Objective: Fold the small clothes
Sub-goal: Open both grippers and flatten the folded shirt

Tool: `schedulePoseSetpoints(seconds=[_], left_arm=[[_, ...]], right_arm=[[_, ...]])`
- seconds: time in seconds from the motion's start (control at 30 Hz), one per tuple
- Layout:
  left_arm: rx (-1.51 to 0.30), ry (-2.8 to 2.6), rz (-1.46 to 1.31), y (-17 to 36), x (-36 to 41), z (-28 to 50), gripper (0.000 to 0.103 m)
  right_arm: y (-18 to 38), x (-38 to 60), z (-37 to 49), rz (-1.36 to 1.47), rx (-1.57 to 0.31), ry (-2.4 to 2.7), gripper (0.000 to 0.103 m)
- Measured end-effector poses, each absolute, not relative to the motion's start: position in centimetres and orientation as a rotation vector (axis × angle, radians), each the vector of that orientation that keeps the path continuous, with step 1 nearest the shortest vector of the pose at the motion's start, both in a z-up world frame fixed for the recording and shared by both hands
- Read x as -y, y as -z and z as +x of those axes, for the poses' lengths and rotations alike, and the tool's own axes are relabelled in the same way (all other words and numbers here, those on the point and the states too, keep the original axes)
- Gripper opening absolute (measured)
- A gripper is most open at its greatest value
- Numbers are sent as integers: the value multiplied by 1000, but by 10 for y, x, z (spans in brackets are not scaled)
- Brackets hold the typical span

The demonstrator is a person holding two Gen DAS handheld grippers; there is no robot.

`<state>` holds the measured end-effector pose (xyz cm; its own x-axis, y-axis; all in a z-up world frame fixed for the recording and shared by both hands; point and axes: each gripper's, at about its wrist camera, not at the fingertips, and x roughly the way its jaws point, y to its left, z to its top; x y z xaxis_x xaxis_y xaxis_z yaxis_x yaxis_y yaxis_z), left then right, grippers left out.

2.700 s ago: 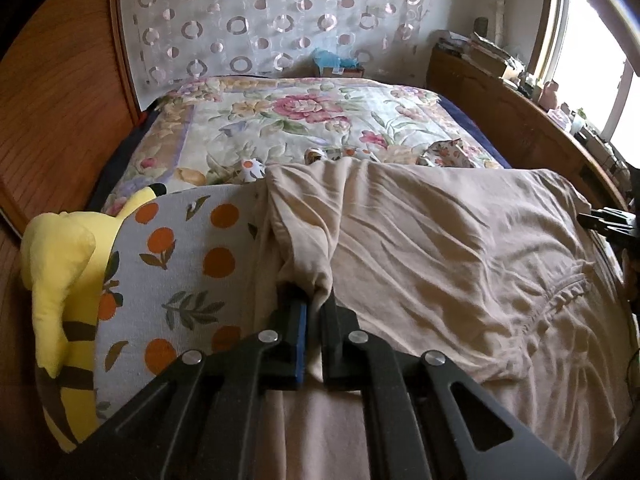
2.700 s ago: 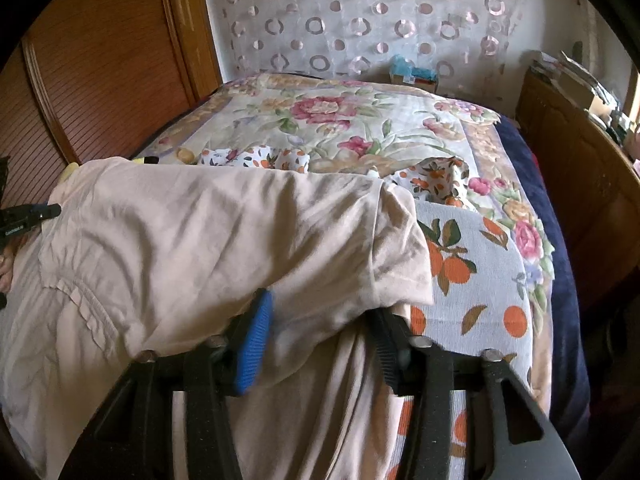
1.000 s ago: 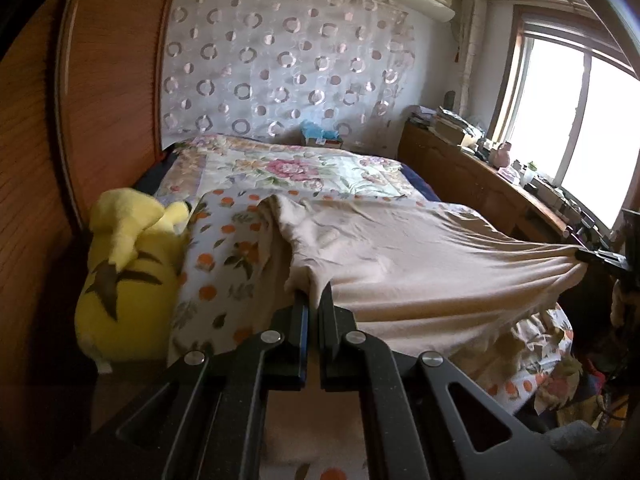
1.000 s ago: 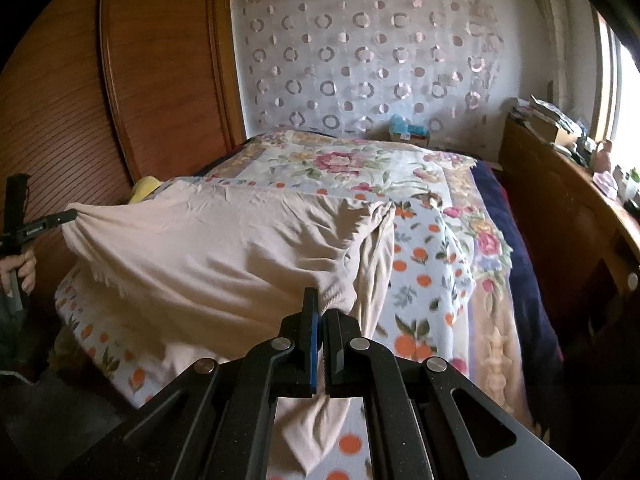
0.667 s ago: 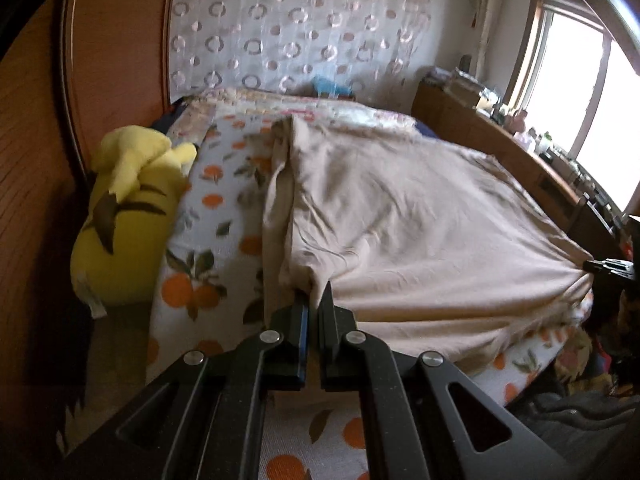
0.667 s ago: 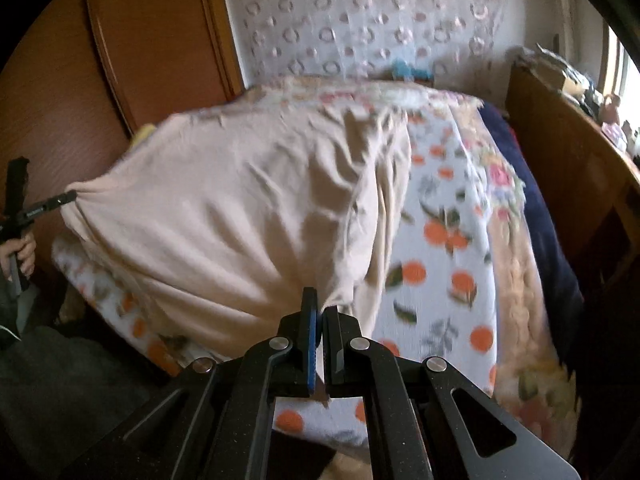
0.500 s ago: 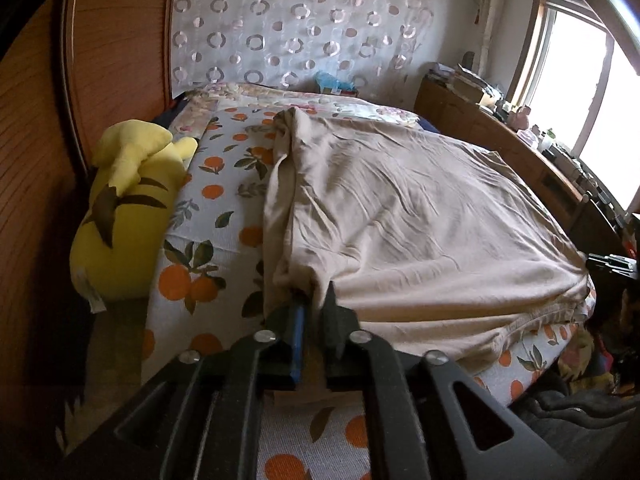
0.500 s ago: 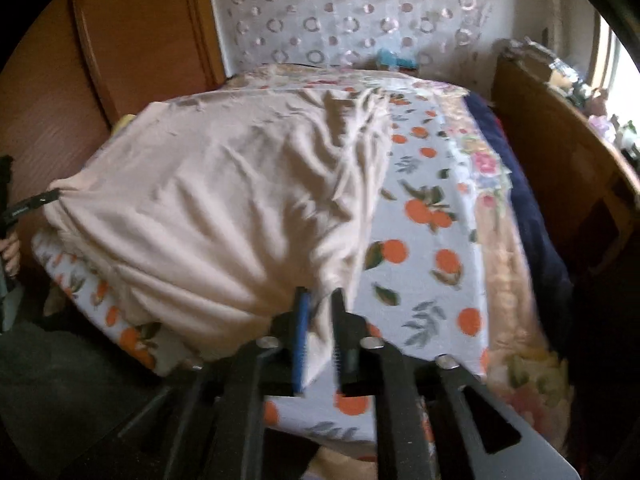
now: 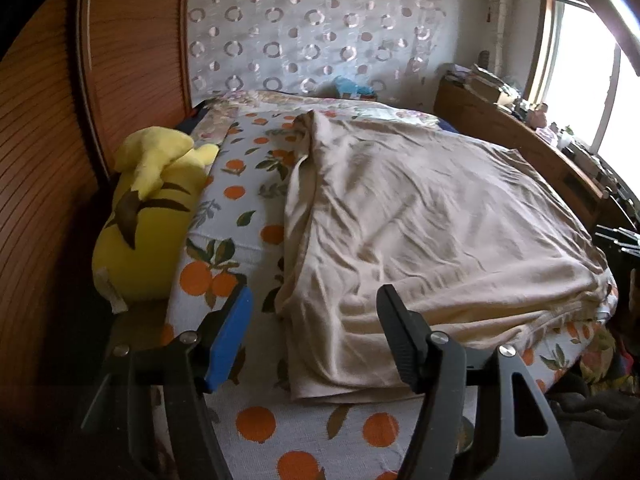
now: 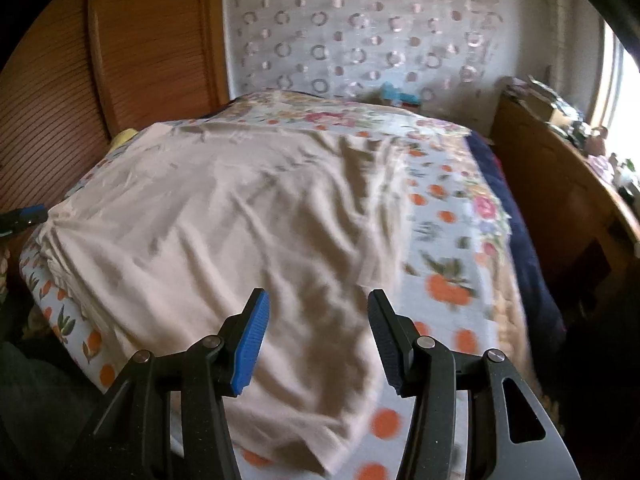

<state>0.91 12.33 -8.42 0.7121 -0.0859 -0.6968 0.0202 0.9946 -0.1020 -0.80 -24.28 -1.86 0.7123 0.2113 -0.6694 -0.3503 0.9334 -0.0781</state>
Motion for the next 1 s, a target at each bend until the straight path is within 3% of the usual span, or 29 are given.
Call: schedulePoseSetpoints(seconds=[0.43,0.6,0.8,1.0], left_arm=[[-810,26,-108,101,-134,4,66],[-804,22,-108,103,-133,0,66],[-794,48,-105,103,-127,0,65],[-789,66,-83,103,-118,0,50]], right_arm=[[61,214,26,-231,-740,-351,53],[62,216,17,-219,-715,-337,64],[61,216,14,-225,-718,-337,67],[60,216,14,-225,-715,-339,67]])
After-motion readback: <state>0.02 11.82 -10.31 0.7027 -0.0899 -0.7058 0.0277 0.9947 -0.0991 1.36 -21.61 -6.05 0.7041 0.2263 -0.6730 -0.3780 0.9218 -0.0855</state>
